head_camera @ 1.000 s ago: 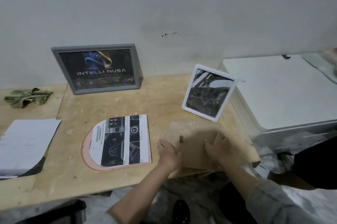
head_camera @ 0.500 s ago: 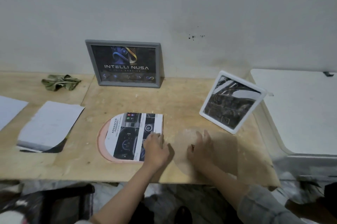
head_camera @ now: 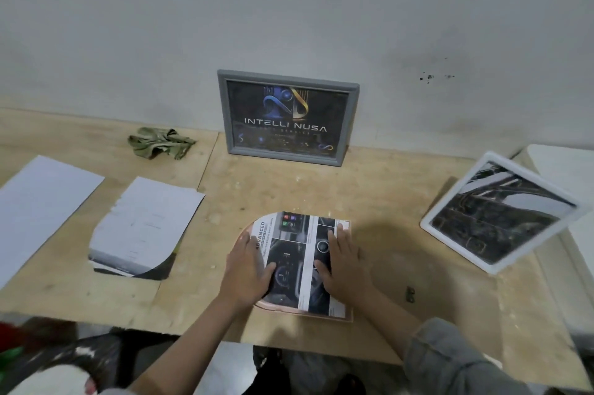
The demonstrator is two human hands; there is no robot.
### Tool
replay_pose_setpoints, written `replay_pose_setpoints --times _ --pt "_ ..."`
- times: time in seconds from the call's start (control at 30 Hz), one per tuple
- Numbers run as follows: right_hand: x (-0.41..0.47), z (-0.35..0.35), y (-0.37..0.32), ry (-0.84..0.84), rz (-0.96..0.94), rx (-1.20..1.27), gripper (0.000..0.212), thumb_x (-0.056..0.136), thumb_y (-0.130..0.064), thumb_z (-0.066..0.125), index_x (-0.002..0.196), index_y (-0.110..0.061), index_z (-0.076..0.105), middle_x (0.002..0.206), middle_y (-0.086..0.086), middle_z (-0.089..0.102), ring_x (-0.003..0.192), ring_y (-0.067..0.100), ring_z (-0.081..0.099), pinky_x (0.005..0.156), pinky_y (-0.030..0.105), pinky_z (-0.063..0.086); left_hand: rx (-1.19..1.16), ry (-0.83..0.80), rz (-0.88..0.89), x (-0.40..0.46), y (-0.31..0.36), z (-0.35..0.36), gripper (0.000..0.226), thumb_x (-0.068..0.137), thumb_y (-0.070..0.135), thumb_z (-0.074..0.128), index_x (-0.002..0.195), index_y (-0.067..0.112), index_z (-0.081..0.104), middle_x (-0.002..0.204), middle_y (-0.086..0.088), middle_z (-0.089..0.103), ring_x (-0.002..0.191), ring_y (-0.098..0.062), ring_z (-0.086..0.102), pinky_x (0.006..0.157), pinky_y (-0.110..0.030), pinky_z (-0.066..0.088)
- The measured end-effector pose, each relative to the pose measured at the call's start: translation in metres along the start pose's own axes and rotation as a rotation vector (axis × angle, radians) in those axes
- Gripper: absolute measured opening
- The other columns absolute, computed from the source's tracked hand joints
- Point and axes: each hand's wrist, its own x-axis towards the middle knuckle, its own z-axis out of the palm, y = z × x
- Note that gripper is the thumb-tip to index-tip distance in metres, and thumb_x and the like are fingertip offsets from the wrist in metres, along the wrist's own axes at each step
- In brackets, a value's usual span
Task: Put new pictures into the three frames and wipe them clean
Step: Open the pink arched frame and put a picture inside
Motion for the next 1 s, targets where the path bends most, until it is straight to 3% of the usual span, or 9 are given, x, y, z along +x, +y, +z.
replay_pose_setpoints --times 0.1,0.23,0.37,0.5,0.63,0.83,0.93,1.0 --pt "-0.002 0.010 -0.002 -0.023 0.000 -0.007 0.088 0.081 -0.067 0.013 0.151 -0.013 0.007 0.158 0.007 -0.006 0.146 0.026 -0.002 0.113 0.049 0.013 -0.050 0.024 0.031 -0.003 -0.002 -0.003 0.070 0.083 0.050 0.054 0.137 0.009 0.038 0.148 -0.009 0.036 0.141 -0.025 0.029 0.113 -0.044 0.030" --pt "-0.004 0.016 0.000 -0.014 0.001 -0.030 0.086 0.082 -0.069 0.016 0.151 -0.018 0.002 0.158 0.004 -0.011 0.144 0.021 -0.013 0.114 0.047 0.004 -0.084 0.050 0.056 -0.008 0.003 -0.003 0.065 0.086 0.035 0.060 0.139 0.007 0.035 0.155 -0.009 0.026 0.145 -0.023 0.018 0.118 -0.039 0.020" --pt "-0.004 0.018 0.007 -0.003 -0.036 -0.070 0.089 0.082 -0.074 0.011 0.151 -0.018 0.001 0.157 0.004 -0.015 0.143 0.020 -0.017 0.110 0.041 -0.006 -0.123 0.025 0.019 -0.010 -0.003 0.002 0.060 0.090 0.032 0.053 0.141 0.010 0.032 0.156 -0.007 0.023 0.146 -0.025 0.017 0.116 -0.048 0.023" --pt "-0.003 0.020 0.012 0.005 -0.070 -0.052 0.088 0.082 -0.074 0.006 0.151 -0.019 0.003 0.157 0.003 -0.013 0.145 0.022 -0.014 0.113 0.045 -0.003 -0.139 0.019 -0.040 -0.012 0.002 0.003 0.057 0.093 0.029 0.050 0.143 0.011 0.030 0.155 -0.008 0.027 0.145 -0.025 0.020 0.118 -0.039 0.022" --pt "-0.004 0.022 0.012 -0.006 -0.070 -0.056 0.085 0.086 -0.071 0.010 0.151 -0.015 0.009 0.158 0.009 -0.002 0.146 0.027 -0.002 0.114 0.052 0.008 -0.047 0.005 -0.010 -0.010 0.010 0.000 0.041 0.086 0.028 0.054 0.120 0.010 0.039 0.132 -0.012 0.039 0.130 -0.031 0.033 0.106 -0.043 0.040" --pt "-0.005 0.023 0.009 0.019 -0.062 -0.071 0.079 0.090 -0.065 0.021 0.147 -0.010 0.027 0.155 0.016 0.020 0.140 0.035 0.025 0.103 0.056 0.032 0.125 -0.057 -0.096 -0.007 0.019 -0.001 0.081 0.085 0.042 0.063 0.147 0.007 0.022 0.151 -0.016 0.028 0.144 -0.031 0.016 0.117 -0.040 0.024" --pt "-0.004 0.026 0.010 0.042 -0.076 -0.060 0.079 0.087 -0.062 0.033 0.147 -0.010 0.026 0.156 0.014 0.015 0.142 0.033 0.019 0.103 0.056 0.032 0.158 -0.041 -0.138 -0.005 0.025 -0.002 0.084 0.082 0.042 0.066 0.147 0.009 0.023 0.145 -0.013 0.038 0.138 -0.030 0.027 0.112 -0.037 0.032" --pt "-0.004 0.027 0.010 0.053 -0.078 -0.052 0.079 0.086 -0.061 0.036 0.147 -0.011 0.026 0.156 0.014 0.016 0.143 0.031 0.016 0.102 0.055 0.034 0.174 -0.039 -0.184 -0.004 0.030 -0.005 0.084 0.080 0.042 0.069 0.145 0.012 0.025 0.138 -0.012 0.046 0.127 -0.032 0.041 0.100 -0.038 0.041"
